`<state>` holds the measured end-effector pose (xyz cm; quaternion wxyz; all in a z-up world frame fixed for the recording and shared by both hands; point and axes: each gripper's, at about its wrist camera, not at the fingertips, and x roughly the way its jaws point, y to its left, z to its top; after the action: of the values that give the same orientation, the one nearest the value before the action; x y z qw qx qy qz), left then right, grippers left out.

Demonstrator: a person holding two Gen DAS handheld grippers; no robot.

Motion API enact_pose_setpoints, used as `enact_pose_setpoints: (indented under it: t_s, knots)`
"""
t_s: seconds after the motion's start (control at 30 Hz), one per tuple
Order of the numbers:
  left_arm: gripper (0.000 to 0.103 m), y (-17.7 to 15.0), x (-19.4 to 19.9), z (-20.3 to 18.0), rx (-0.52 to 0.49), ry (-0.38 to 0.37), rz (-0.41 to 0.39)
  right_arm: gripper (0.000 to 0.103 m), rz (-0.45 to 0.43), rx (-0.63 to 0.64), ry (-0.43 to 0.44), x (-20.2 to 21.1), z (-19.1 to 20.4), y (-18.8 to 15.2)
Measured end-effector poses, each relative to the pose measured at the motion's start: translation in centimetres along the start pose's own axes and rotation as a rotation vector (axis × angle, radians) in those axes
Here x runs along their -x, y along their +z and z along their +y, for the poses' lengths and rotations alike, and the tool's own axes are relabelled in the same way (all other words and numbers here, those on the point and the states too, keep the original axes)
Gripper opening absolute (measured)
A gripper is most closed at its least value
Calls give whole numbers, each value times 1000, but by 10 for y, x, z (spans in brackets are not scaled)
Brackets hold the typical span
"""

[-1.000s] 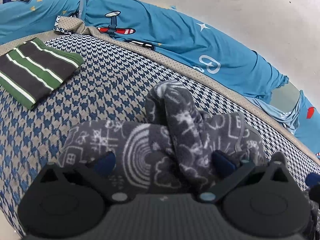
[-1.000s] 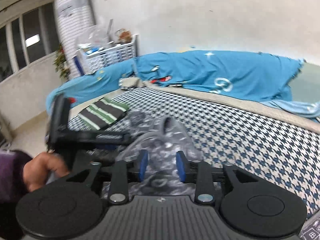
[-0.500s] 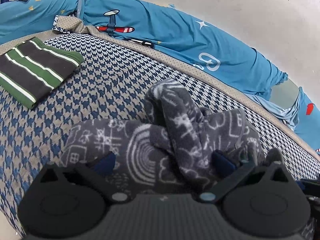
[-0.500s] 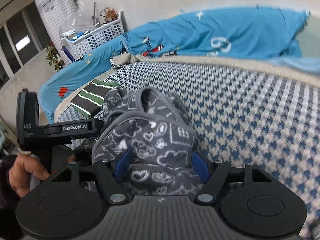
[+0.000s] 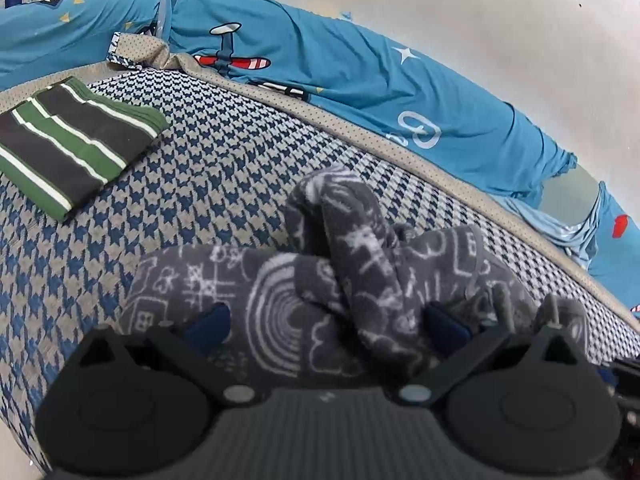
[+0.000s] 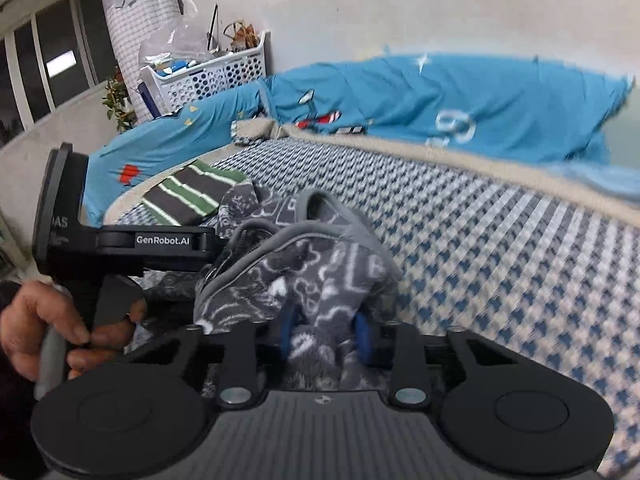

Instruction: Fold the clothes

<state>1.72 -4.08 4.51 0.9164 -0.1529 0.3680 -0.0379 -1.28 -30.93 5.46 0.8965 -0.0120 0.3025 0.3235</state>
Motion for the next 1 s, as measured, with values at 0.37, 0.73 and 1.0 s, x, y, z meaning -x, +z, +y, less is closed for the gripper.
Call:
enact_pose_setpoints:
  t_s: [0.37,0.73,1.0]
  knots:
    - [103,-1,13,-33,-60,-108,-63,9,-182,-57,-225,38,-31,19]
    - [103,-26,-24,-82,-168,-89,-6,9,-231,-72,-368,31,-74,43]
    - [103,-23,-52,-105,-234,-49,3,8,-260,-78,-426,17,-96,62]
